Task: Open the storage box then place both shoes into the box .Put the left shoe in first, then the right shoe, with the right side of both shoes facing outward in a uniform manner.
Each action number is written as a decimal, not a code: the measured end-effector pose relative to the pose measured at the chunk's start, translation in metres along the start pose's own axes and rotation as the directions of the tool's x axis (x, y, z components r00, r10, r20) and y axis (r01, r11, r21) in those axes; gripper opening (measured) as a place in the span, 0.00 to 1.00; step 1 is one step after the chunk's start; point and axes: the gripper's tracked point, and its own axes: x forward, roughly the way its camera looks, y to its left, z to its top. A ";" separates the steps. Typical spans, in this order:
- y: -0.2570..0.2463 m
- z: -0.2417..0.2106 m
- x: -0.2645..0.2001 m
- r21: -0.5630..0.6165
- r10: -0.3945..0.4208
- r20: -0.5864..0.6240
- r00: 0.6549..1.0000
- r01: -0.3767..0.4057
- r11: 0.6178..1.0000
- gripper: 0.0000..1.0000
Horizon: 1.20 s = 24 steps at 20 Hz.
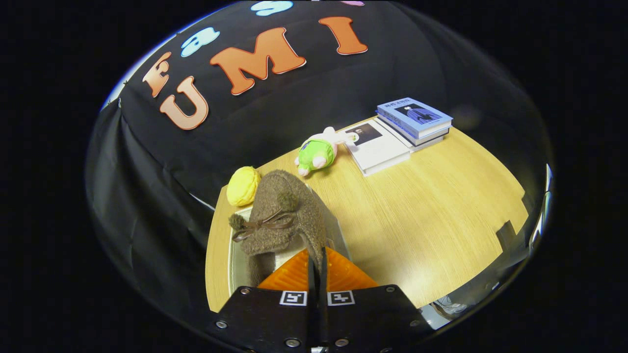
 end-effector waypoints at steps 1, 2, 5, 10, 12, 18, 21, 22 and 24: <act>0.003 0.000 0.000 0.005 0.006 -0.002 1.000 -0.006 1.000 0.01; 0.006 0.000 0.001 0.006 0.010 -0.005 1.000 -0.010 1.000 0.01; 0.011 -0.002 0.005 0.012 0.015 -0.015 1.000 -0.015 1.000 0.01; 0.001 -0.021 0.023 -0.017 -0.018 -0.063 0.998 0.017 1.000 0.02; 0.010 -0.026 0.023 0.023 0.033 -0.081 0.996 -0.032 0.999 0.11; -0.003 -0.005 0.016 -0.033 0.011 -0.030 0.999 -0.012 0.999 0.75; -0.014 0.009 0.008 -0.044 -0.010 0.004 1.000 0.010 0.999 0.99; -0.018 0.014 0.005 -0.056 -0.021 0.017 1.000 0.022 0.998 0.99; -0.025 0.030 -0.003 -0.075 -0.031 0.052 0.998 0.035 0.997 0.99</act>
